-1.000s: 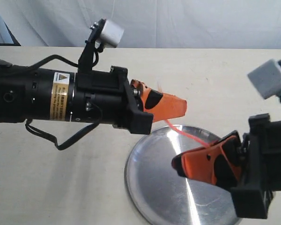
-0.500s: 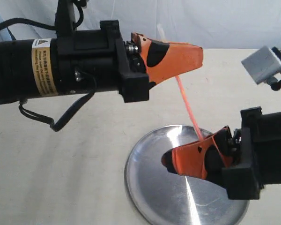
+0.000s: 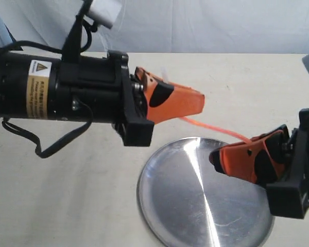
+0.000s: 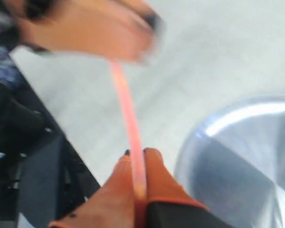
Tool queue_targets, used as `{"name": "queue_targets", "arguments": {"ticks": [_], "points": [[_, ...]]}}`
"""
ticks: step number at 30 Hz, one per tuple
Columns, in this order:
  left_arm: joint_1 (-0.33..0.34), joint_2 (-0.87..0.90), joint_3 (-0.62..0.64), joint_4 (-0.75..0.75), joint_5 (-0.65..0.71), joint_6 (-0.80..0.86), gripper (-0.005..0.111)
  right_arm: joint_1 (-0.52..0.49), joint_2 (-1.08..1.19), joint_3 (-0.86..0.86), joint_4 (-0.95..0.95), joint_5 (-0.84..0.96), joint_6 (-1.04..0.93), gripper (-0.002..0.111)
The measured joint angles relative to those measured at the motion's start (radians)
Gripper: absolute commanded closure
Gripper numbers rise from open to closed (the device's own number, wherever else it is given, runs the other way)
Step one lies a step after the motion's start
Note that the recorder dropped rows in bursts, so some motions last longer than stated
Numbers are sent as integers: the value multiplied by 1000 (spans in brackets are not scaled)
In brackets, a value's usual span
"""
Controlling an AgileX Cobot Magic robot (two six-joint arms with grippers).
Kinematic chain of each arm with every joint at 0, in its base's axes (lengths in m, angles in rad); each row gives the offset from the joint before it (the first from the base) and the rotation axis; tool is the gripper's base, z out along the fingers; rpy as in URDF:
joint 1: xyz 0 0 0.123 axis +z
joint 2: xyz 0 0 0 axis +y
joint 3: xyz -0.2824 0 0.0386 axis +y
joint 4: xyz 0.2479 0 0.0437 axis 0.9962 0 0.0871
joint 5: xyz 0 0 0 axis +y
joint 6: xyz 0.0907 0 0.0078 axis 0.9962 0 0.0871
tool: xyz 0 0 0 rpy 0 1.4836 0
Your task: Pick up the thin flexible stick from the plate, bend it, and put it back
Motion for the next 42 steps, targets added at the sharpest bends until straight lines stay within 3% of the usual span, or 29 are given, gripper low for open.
{"name": "queue_targets", "arguments": {"ticks": [4,10,13,17,19,22,24,28,29,37,40,42], "points": [[-6,-35,-2,-138,-42,139,107,0,39,-10,-52,28,92,109],[-7,-44,-22,-183,-17,246,107,0,87,-16,138,74,-71,107],[-7,-49,-25,-160,9,246,107,0,89,-16,156,81,-103,91],[-4,-58,-36,-164,24,246,107,0,91,-6,113,122,-110,57],[-4,-60,-38,-164,24,246,107,0,93,-6,109,122,-113,48],[-4,-60,-38,-160,24,234,107,0,95,-6,105,120,-101,54],[-4,-60,-38,-143,24,215,107,0,95,-6,103,112,-92,65],[-4,-60,-38,-47,27,135,107,0,95,-6,103,85,-89,103],[-4,-60,-38,-11,29,107,107,0,95,-6,103,80,-87,108],[-4,-62,-38,268,102,-110,107,0,65,1,207,109,-165,108],[-4,-65,-24,286,118,-159,107,0,-18,3,238,27,-192,109],[-2,-68,-17,263,57,-184,107,0,-48,3,169,-14,-132,109]]}}
